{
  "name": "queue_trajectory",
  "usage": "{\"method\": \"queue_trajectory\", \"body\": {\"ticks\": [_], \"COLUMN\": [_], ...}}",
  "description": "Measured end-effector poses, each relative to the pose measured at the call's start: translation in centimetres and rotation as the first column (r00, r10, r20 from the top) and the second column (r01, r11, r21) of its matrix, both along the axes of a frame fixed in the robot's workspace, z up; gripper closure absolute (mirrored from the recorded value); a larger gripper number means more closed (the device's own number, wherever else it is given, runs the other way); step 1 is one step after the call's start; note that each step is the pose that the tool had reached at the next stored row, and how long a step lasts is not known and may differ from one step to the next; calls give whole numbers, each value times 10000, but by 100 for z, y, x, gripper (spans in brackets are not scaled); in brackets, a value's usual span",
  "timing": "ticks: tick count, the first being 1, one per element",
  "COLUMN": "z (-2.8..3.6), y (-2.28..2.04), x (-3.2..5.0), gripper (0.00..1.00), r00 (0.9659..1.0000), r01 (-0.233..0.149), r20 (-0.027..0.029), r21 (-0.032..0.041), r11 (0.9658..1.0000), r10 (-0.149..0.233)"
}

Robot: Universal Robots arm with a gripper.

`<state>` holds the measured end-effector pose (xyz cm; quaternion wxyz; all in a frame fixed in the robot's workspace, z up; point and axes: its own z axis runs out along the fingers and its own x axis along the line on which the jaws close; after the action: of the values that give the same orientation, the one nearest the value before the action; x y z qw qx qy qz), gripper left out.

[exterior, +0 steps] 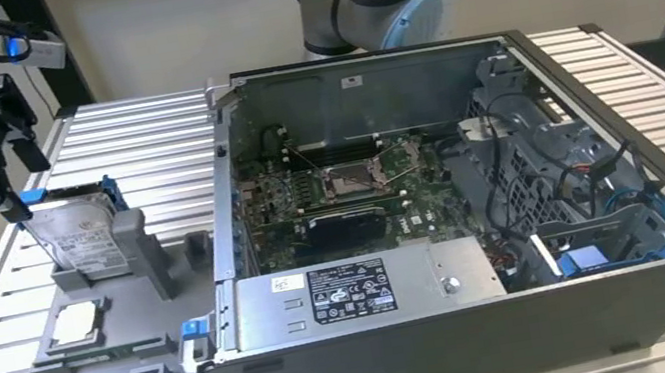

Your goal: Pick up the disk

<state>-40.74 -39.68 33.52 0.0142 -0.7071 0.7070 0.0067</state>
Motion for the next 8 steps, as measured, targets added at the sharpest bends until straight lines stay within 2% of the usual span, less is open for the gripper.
{"method": "queue_trajectory", "body": {"ticks": [5,8], "z": [-76,-92], "y": [0,0], "x": [1,1], "gripper": [0,0], "r00": [10000,10000], "r01": [-13,-13], "r20": [1,-1], "r21": [22,23], "r11": [10000,10000], "r10": [13,13]}}
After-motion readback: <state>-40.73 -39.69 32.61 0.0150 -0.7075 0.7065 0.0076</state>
